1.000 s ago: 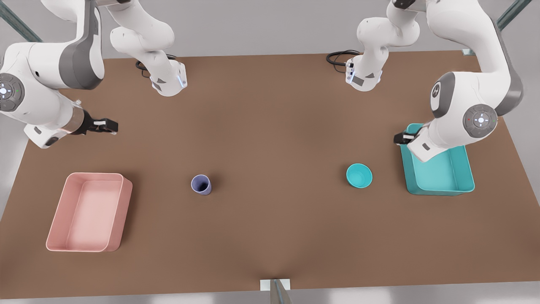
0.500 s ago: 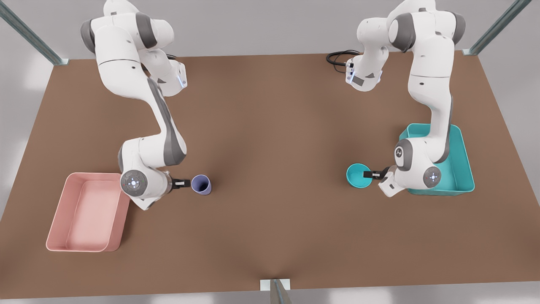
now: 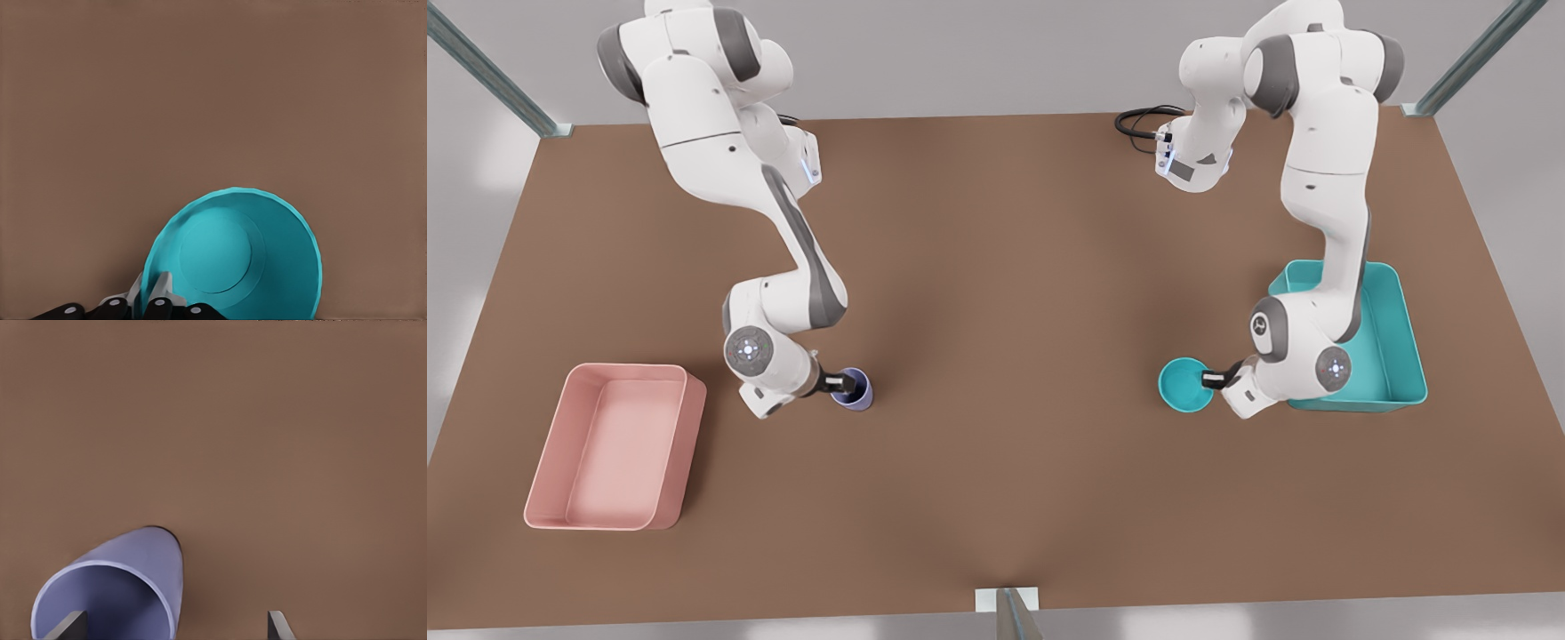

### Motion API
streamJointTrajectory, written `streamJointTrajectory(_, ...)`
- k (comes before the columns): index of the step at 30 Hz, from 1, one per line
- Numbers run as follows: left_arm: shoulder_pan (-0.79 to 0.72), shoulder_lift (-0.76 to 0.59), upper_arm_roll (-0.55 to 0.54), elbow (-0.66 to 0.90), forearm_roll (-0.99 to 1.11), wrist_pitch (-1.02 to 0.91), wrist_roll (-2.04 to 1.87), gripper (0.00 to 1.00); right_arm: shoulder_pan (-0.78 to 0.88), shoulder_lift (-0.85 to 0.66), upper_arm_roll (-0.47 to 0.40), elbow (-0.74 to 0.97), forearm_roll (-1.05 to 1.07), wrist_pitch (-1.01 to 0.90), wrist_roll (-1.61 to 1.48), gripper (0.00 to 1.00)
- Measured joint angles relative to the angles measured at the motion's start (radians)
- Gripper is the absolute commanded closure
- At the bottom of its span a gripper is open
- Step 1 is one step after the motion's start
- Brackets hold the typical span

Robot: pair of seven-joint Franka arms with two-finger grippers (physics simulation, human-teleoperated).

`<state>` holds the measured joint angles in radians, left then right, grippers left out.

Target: Put the bowls and cups in different boxes

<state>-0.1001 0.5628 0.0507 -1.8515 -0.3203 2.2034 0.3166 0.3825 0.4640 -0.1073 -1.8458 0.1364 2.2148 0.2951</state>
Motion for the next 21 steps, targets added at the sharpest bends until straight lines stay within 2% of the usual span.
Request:
streamJointTrajectory(3, 0.002, -0.091, 0.031, 0.009, 0.043, -0.052, 0.004, 0.79, 0.001, 0.007, 0.000, -0.031, 0.001, 0.027, 0.016, 0.00)
streamJointTrajectory(6, 0.007, -0.262, 0.142, 0.015, 0.158, -0.170, -0.020, 0.79, 0.001, 0.014, 0.002, -0.055, 0.001, 0.043, 0.028, 0.00)
streamJointTrajectory(10, 0.114, -0.293, 0.309, 0.016, 0.235, -0.272, -0.035, 0.79, 0.001, 0.054, 0.008, -0.052, 0.001, 0.059, 0.042, 0.00)
streamJointTrajectory(11, 0.134, -0.275, 0.337, 0.007, 0.245, -0.274, -0.031, 0.79, 0.001, 0.060, 0.008, -0.050, 0.005, 0.062, 0.044, 0.04)
streamJointTrajectory(12, 0.150, -0.259, 0.353, -0.009, 0.252, -0.268, -0.026, 0.79, 0.001, 0.064, 0.009, -0.050, 0.011, 0.065, 0.047, 0.18)
streamJointTrajectory(14, 0.171, -0.228, 0.375, -0.061, 0.261, -0.231, -0.010, 0.79, 0.001, 0.066, 0.011, -0.049, 0.023, 0.068, 0.050, 0.54)
streamJointTrajectory(15, 0.181, -0.208, 0.381, -0.087, 0.264, -0.203, -0.001, 0.79, 0.001, 0.066, 0.012, -0.048, 0.029, 0.069, 0.050, 0.64)
streamJointTrajectory(19, 0.196, -0.105, 0.385, -0.128, 0.263, -0.092, 0.029, 0.79, 0.001, 0.066, 0.019, -0.033, 0.047, 0.066, 0.044, 0.77)
streamJointTrajectory(21, 0.197, -0.069, 0.385, -0.130, 0.248, -0.058, 0.041, 0.79, 0.001, 0.071, 0.023, -0.025, 0.045, 0.063, 0.046, 0.79)
